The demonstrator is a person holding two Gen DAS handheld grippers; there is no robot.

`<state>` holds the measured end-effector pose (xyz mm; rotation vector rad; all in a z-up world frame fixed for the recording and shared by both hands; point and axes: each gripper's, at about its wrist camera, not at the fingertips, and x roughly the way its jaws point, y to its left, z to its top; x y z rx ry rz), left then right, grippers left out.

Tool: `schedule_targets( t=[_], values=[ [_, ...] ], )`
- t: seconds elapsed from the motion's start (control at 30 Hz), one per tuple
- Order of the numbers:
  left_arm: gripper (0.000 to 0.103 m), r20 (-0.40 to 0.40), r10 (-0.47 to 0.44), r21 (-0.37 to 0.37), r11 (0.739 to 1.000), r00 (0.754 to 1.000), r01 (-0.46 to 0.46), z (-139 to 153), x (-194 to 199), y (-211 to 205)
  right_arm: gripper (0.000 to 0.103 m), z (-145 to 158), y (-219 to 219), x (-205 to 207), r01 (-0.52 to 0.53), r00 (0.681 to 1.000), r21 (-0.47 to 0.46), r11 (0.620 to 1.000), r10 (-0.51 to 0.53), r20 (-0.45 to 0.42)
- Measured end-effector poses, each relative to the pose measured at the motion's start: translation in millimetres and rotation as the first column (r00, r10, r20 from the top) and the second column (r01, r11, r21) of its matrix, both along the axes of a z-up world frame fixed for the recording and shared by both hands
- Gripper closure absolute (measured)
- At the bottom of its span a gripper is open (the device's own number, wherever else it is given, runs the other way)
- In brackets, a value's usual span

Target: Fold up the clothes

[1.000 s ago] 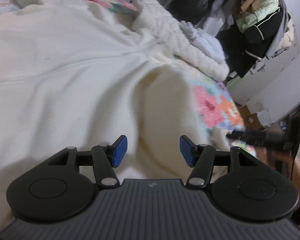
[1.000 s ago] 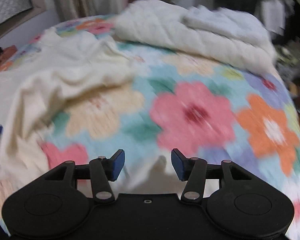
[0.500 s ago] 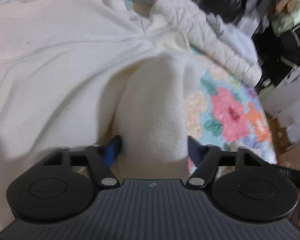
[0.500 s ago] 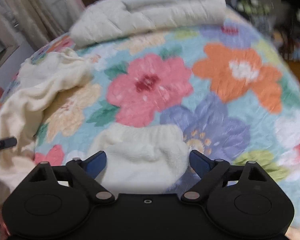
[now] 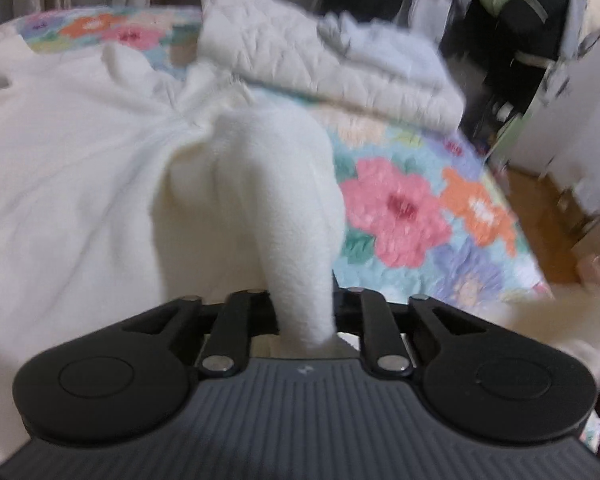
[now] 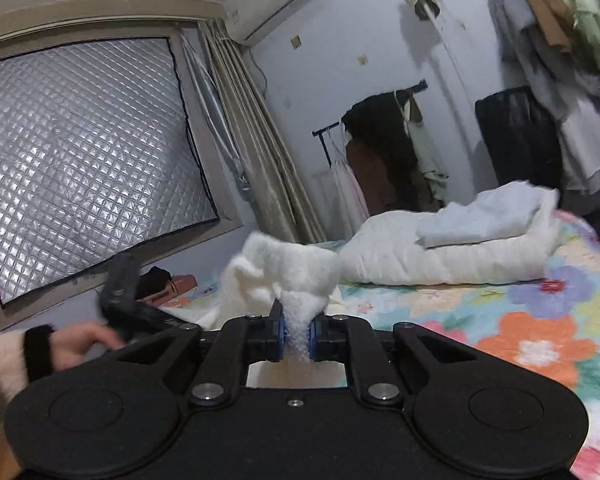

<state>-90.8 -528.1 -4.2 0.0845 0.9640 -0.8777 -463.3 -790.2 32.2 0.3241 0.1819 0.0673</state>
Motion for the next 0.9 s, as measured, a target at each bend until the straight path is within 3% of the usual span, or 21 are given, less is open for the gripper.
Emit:
schedule_targets(
  t=[0.13,0.23,0.27,0.33,0.37,0.43,0.6,0.73,0.87,0.9],
  values=[
    [0.07,-0.086,0.035,0.014,0.999,0.996,-0.034,-29,-1,-22,0.09,-39,4,-41,0.03,0.988,0.007,1.0,-0.029,-0.153],
    [0.052,-0.047,-0.082,0.028,0.996,0.996,0.083,-26,-31,-30,0.09,-66,15,-53,0.041,0.973,0.039,0.998,-0.031,-0.229],
    [0.05,-0.019,-0.131,0.046,0.99,0.991,0.132,-22,-43,-32,0.09,-72,18,-54,0.049,0.97,0.048,0.998,-0.036,-0.242],
    [0.038,0.036,-0.223,0.085,0.972,0.974,0.219,-15,-66,-37,0.09,-78,18,-50,0.065,0.967,0.058,0.996,-0.049,-0.249],
    [0.033,0.064,-0.256,0.098,0.963,0.965,0.249,-11,-77,-39,0.09,-76,20,-49,0.032,0.965,0.053,0.998,-0.017,-0.263],
    [0.032,0.071,-0.303,0.086,0.951,0.95,0.296,-6,-90,-41,0.09,-71,25,-47,-0.048,0.954,0.041,0.998,0.058,-0.294],
    [0.032,-0.071,-0.346,-0.049,0.938,0.936,0.343,-6,-104,-34,0.089,-57,39,-44,-0.246,0.897,0.023,0.969,0.237,-0.374],
    [0.032,-0.2,-0.476,-0.027,0.876,0.856,0.481,-24,-142,-37,0.085,-45,50,-41,-0.399,0.821,0.02,0.917,0.367,-0.437],
    [0.032,-0.243,-0.557,0.113,0.797,0.794,0.593,-47,-182,-38,0.078,-61,47,-49,-0.4,0.75,0.105,0.91,0.391,-0.533],
    [0.032,-0.249,-0.563,0.142,0.783,0.788,0.605,-51,-187,-37,0.07,-60,46,-52,-0.402,0.737,0.125,0.907,0.402,-0.543]
  ],
)
